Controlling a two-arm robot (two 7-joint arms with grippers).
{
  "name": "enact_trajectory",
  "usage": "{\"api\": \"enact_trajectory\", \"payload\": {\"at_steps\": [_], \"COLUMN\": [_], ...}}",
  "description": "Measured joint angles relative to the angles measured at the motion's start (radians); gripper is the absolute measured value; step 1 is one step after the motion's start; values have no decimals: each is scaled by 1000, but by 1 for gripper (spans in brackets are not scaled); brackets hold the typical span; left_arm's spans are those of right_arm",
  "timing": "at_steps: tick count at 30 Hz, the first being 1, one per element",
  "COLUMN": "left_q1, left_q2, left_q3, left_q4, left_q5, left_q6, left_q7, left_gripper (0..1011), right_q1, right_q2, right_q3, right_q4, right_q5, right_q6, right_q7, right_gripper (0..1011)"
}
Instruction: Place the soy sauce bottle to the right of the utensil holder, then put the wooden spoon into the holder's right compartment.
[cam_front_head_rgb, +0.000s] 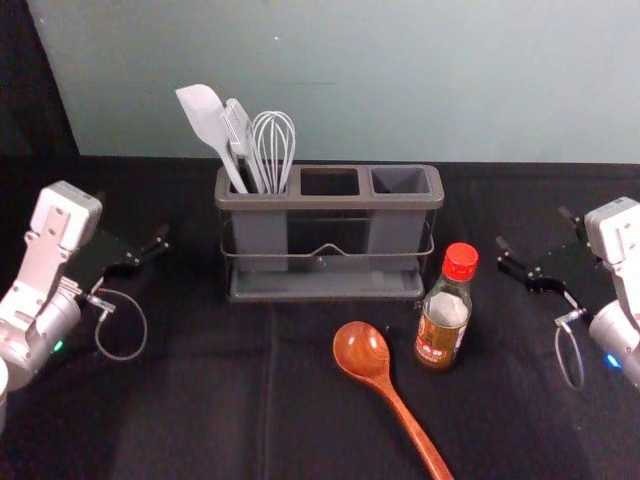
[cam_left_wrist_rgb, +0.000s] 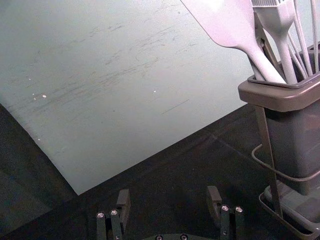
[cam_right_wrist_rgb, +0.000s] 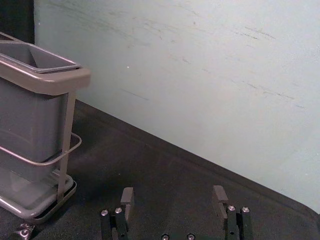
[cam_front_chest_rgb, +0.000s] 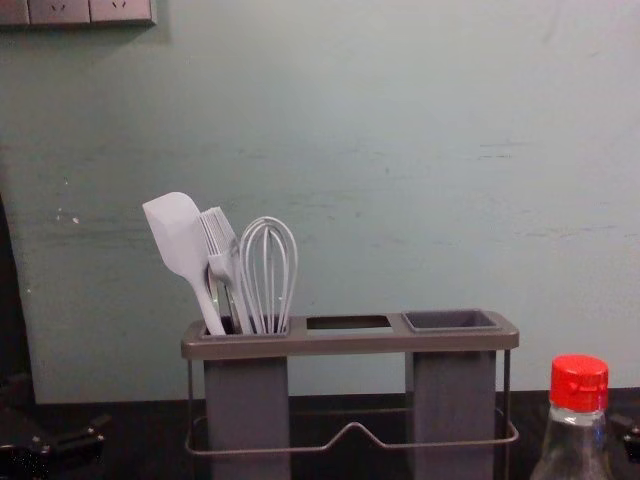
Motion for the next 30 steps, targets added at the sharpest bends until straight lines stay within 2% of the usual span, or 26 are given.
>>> {"api": "enact_trajectory", "payload": {"at_steps": [30], "left_q1": [0], "left_q2": [0], "left_q3": [0], "left_q4": [0], "left_q5": [0], "left_q6": [0], "left_q7": [0], "left_gripper": [1005], "right_q1": [0], "right_q2": [0], "right_q3": [0], "right_q4": [0], "right_q5": [0], "right_q6": [0], "right_q7": [0], "right_gripper": [1002]}}
